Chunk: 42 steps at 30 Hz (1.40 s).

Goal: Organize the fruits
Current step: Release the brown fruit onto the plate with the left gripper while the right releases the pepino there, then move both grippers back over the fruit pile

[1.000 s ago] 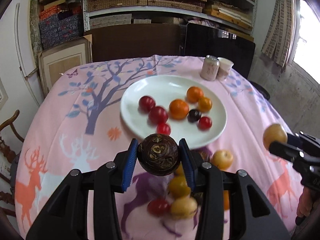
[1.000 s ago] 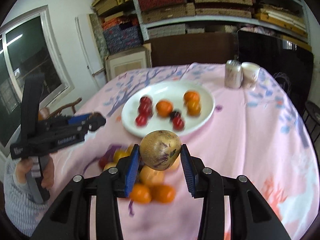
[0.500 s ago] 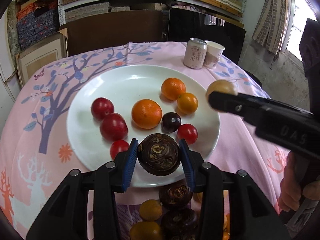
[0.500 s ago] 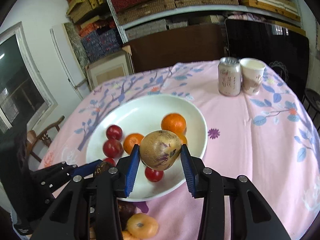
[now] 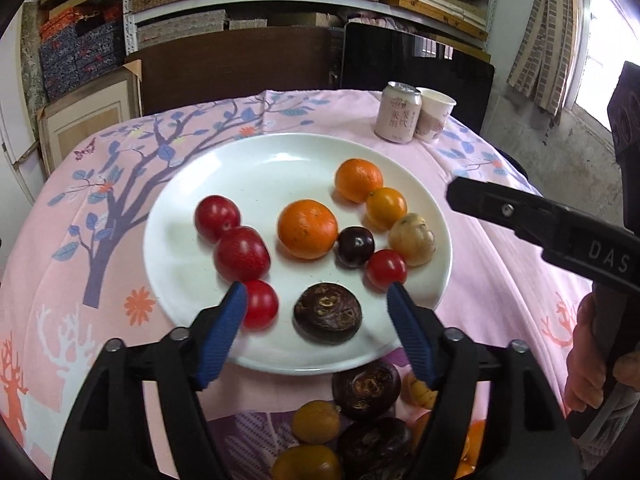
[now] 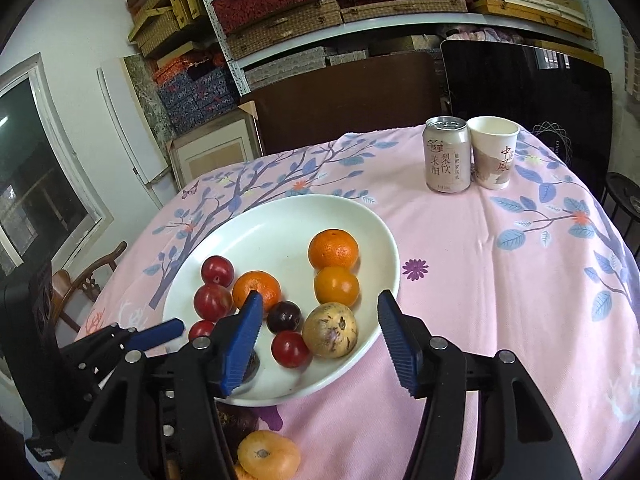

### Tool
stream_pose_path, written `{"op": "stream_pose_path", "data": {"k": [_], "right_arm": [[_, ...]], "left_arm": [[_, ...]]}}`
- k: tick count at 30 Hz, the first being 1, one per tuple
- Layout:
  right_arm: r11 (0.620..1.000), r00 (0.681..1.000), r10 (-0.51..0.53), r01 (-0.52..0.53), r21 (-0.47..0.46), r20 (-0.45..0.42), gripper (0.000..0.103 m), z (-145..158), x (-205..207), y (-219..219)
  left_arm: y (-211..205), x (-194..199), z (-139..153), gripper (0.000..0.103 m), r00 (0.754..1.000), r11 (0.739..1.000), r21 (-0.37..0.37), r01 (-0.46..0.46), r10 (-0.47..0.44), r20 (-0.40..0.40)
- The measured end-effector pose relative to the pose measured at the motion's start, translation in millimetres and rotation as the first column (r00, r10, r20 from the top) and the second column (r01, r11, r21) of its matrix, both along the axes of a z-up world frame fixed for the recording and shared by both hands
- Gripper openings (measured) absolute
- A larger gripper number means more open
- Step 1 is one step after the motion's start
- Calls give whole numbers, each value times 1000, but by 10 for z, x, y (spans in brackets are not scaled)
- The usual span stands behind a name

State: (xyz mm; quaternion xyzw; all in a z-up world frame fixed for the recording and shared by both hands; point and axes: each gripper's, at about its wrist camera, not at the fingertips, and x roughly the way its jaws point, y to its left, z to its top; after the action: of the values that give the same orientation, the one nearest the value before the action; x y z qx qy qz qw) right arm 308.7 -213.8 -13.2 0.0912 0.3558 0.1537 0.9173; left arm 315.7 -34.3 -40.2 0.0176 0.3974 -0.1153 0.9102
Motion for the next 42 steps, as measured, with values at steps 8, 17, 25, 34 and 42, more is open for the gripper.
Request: {"op": "stream_pose_path", "data": {"k": [8,17,25,34,42], "right_arm": [[1000,998,-14,16,-21,62,71,68,-336,-5],[997,996,-37,42,-64,75,79,-118,-1002,-55],[996,996,-67,70,-52,67,87,-227,-1247,-183],[997,997,-68,69,-23,48,87,-260,-1248,-218],[998,997,-63,64,-20,43,87,-259,-1249,-215]], "left_arm": [[374,-398,242,90,987,991,16,-130,128,92],[711,-1330,-37,92,983,984,-25,-179,180,40],[555,-1624,-167,92,992,993,7,-120,120,40],[789,-1479,-211,92,974,974,-3,-227,227,1],[876,-1342,-301,92,970,971,3,-241,241,-39]]}}
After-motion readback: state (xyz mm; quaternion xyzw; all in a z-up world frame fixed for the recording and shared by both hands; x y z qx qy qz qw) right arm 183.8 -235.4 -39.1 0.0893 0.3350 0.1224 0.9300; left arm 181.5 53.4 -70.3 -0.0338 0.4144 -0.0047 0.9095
